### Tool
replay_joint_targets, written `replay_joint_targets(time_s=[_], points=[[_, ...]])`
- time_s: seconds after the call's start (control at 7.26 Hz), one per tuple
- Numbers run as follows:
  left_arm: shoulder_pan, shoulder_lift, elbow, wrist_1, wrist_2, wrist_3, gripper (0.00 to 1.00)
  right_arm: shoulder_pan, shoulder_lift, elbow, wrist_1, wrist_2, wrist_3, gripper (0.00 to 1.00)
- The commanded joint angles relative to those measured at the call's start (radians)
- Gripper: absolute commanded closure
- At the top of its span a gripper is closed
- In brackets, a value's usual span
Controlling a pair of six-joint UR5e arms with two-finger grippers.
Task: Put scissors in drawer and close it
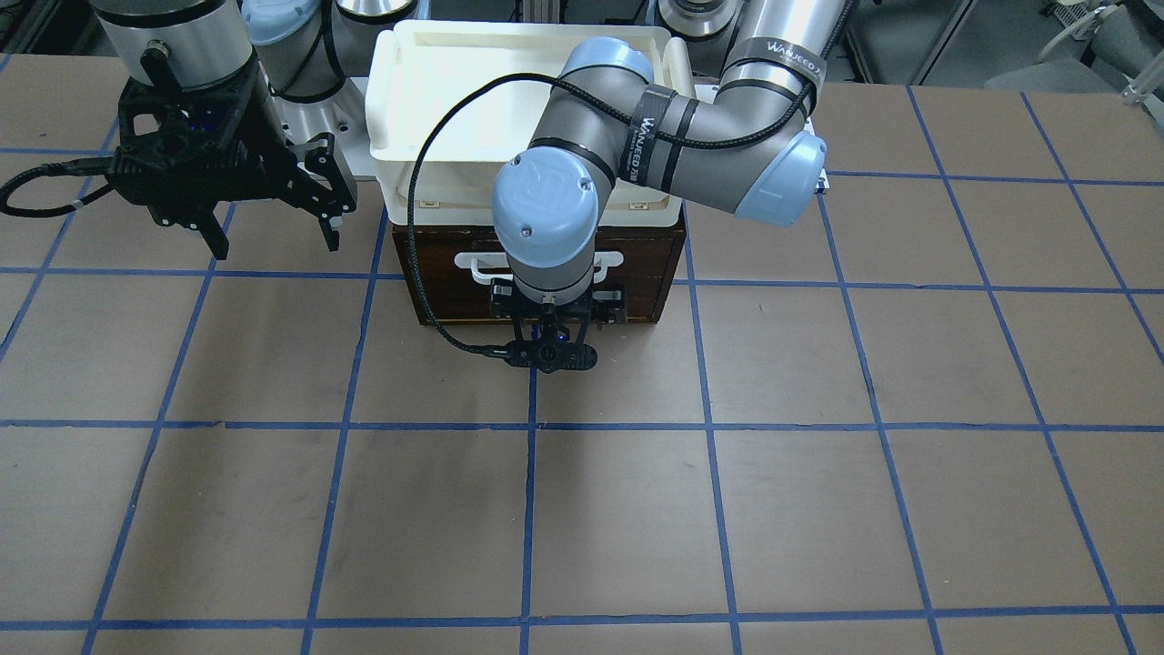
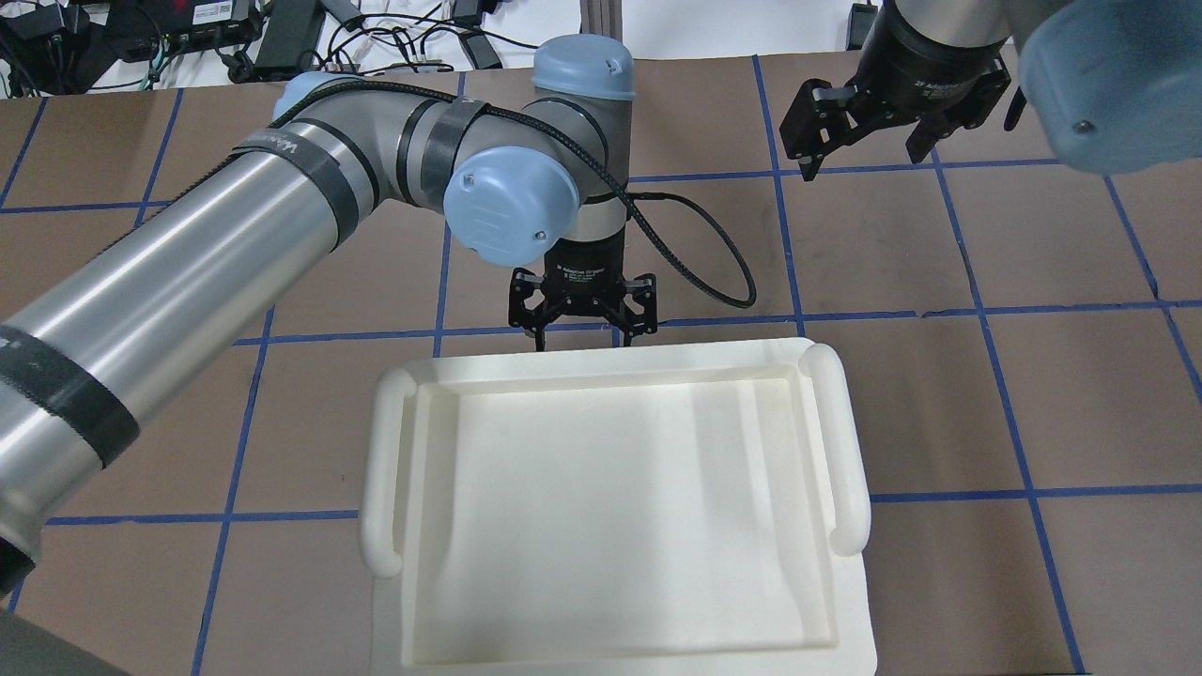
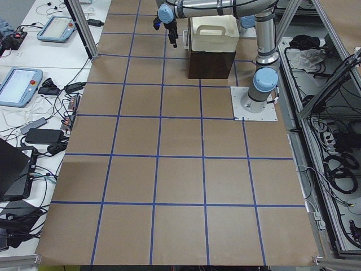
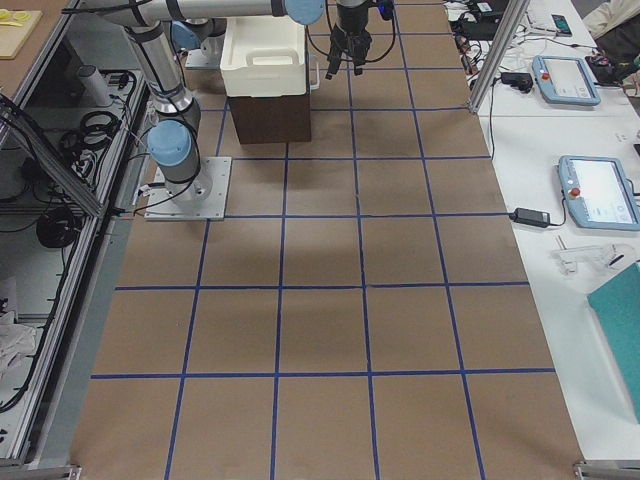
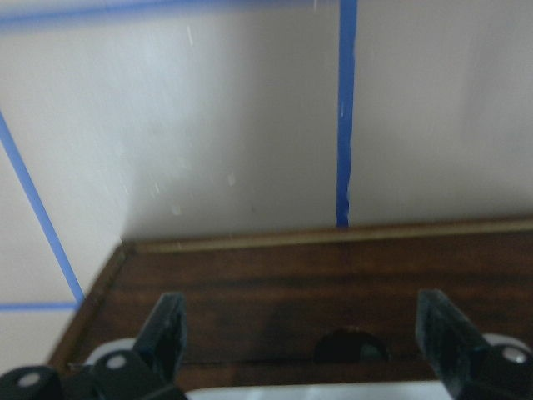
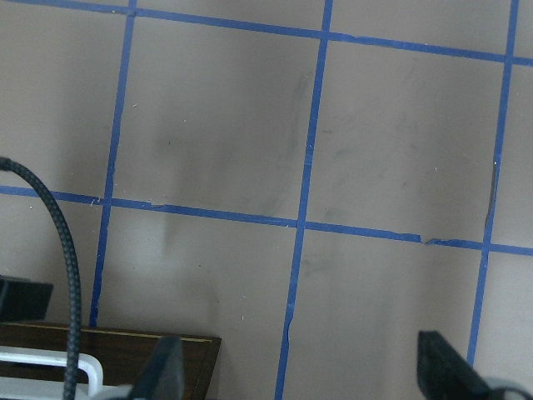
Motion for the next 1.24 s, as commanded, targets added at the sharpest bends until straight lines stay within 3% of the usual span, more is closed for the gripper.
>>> replay_joint_targets(time_s=[0.0,0.41,0.69,1.1], points=[[0.087,0.076,0.029,0.078,0.131,0.051,0.0,0.0,0.0,0.0,0.0,0.0,0.0,0.0],[0.148,0.286,0.04,0.032,0.13,0.142,0.0,0.0,0.0,0.0,0.0,0.0,0.0,0.0],[0.203,0.387,0.036,-0.139,0.141,0.159,0.0,0.0,0.0,0.0,0.0,0.0,0.0,0.0],[0.279,0.412,0.034,-0.165,0.127,0.213,0.0,0.0,0.0,0.0,0.0,0.0,-0.002,0.0]])
